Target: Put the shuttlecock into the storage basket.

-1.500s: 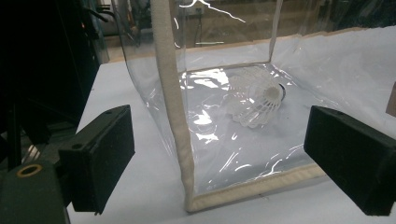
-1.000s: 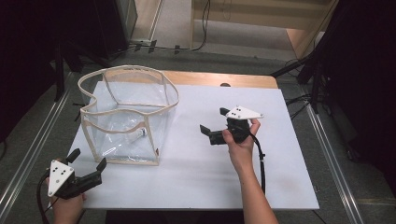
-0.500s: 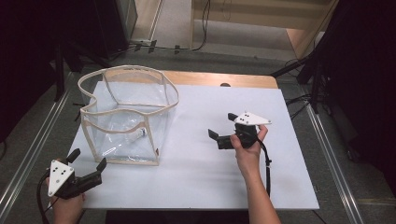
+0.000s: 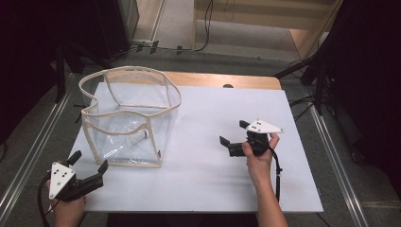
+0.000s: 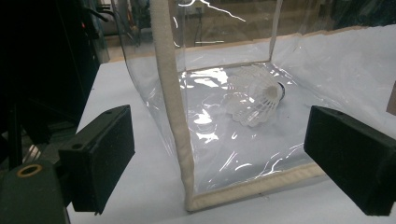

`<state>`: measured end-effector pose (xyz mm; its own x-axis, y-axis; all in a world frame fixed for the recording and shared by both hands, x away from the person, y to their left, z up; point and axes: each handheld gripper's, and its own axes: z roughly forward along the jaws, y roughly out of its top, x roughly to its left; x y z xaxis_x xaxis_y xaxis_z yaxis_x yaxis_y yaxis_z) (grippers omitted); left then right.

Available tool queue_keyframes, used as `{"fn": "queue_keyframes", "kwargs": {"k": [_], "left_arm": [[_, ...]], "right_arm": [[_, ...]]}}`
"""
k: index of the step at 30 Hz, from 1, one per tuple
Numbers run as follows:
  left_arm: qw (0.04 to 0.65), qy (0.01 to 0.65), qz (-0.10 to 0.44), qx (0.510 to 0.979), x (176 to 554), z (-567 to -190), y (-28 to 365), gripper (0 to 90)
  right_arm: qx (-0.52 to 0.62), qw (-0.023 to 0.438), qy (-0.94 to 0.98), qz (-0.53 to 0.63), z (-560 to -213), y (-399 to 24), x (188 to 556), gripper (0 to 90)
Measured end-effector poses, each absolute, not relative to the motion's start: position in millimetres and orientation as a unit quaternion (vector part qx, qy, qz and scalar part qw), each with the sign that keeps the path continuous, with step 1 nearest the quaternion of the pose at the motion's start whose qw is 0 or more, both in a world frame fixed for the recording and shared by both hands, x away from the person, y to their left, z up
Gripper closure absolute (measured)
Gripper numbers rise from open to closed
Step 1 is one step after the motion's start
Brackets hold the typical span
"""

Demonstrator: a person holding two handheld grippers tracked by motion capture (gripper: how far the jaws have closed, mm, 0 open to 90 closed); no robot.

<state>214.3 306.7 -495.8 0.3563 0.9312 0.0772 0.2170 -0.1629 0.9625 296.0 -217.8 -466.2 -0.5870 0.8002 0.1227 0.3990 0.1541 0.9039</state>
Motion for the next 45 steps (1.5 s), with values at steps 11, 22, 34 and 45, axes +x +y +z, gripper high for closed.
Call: {"fn": "queue_keyframes", "kwargs": {"k": [11,22,34,45], "left_arm": [[0.483,0.431,0.370,0.666,214.1,-495.9,306.5,9.2],[0.482,0.431,0.371,0.667,214.1,-495.9,306.3,9.2],[0.482,0.430,0.371,0.667,214.0,-496.0,306.1,9.2],[0.482,0.430,0.372,0.667,213.9,-496.0,306.0,9.2]], "right_arm": [[0.421,0.200,0.728,0.502,-475.0,-233.9,286.9,0.0],[0.435,0.205,0.724,0.494,-482.6,-250.4,276.6,0.0],[0.454,0.207,0.714,0.490,-492.2,-274.0,261.7,0.0],[0.464,0.209,0.710,0.487,-496.8,-287.0,253.0,0.0]]}}
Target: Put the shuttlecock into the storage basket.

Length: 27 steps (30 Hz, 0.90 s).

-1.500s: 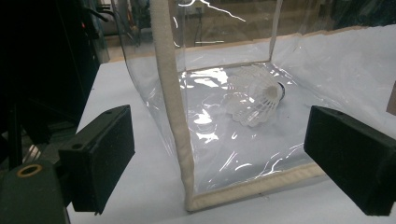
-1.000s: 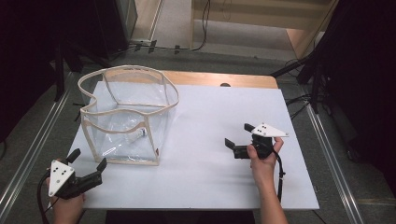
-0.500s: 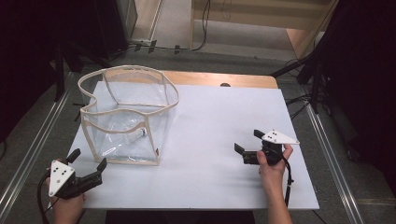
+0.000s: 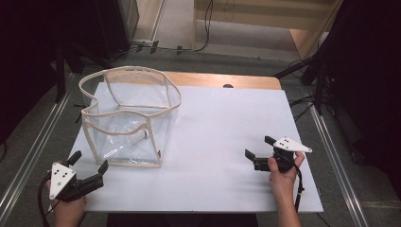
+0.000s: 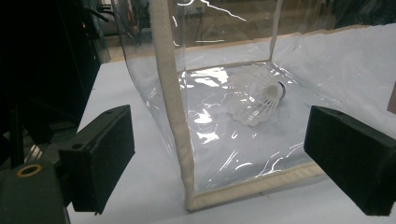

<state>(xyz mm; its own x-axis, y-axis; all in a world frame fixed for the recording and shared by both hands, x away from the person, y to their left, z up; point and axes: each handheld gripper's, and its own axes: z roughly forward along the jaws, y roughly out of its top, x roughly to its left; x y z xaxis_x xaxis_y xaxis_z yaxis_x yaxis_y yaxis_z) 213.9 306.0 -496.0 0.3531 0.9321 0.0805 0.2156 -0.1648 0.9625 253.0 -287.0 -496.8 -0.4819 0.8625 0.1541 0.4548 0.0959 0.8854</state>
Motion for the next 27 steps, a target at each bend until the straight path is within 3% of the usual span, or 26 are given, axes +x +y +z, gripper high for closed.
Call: {"fn": "queue_keyframes", "kwargs": {"k": [27], "left_arm": [[0.482,0.430,0.371,0.667,213.6,-495.8,306.7,9.2]], "right_arm": [[0.485,0.227,0.693,0.482,-501.9,-320.0,232.4,0.0]]}}
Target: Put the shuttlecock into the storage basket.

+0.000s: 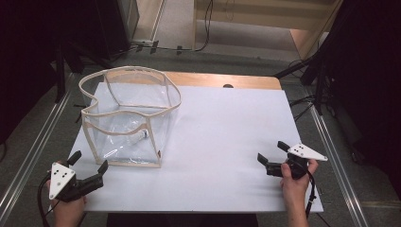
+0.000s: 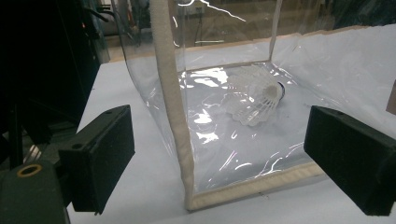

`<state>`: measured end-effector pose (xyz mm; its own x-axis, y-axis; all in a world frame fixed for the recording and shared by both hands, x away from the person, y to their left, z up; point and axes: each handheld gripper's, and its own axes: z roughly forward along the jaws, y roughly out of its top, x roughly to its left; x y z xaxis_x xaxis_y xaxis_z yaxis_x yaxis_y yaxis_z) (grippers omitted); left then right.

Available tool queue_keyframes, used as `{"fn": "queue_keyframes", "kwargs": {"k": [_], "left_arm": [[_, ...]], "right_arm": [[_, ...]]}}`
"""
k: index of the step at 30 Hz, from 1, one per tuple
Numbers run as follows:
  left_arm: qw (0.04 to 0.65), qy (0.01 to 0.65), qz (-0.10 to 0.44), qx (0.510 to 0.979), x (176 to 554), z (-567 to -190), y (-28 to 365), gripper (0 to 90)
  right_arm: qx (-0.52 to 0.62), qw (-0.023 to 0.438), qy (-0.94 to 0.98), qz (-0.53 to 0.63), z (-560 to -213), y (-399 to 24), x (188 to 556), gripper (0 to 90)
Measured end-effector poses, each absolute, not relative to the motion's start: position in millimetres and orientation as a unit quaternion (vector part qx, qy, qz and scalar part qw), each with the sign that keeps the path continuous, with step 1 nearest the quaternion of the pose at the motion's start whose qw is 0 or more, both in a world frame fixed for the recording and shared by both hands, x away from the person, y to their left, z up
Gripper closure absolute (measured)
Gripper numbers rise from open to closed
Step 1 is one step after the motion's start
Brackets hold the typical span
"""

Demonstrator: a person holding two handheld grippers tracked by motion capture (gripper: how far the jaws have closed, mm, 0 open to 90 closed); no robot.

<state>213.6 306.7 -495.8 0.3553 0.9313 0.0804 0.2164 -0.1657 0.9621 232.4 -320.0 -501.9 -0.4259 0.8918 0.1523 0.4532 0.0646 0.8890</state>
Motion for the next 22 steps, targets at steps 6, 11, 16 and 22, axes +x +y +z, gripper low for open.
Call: {"fn": "queue_keyframes", "kwargs": {"k": [6,11,16,22], "left_arm": [[0.482,0.430,0.370,0.668,213.5,-495.7,307.0,9.2],[0.483,0.430,0.370,0.668,213.5,-495.6,307.3,9.2],[0.483,0.430,0.370,0.667,213.2,-495.5,307.6,9.2],[0.483,0.430,0.369,0.668,213.6,-495.4,307.6,9.2]], "right_arm": [[0.484,0.231,0.692,0.483,-502.9,-324.3,229.3,0.0],[0.484,0.233,0.689,0.486,-504.6,-329.9,223.5,0.0],[0.484,0.233,0.688,0.488,-507.4,-335.3,218.7,0.0],[0.491,0.232,0.682,0.489,-510.8,-340.8,215.4,0.0]]}}
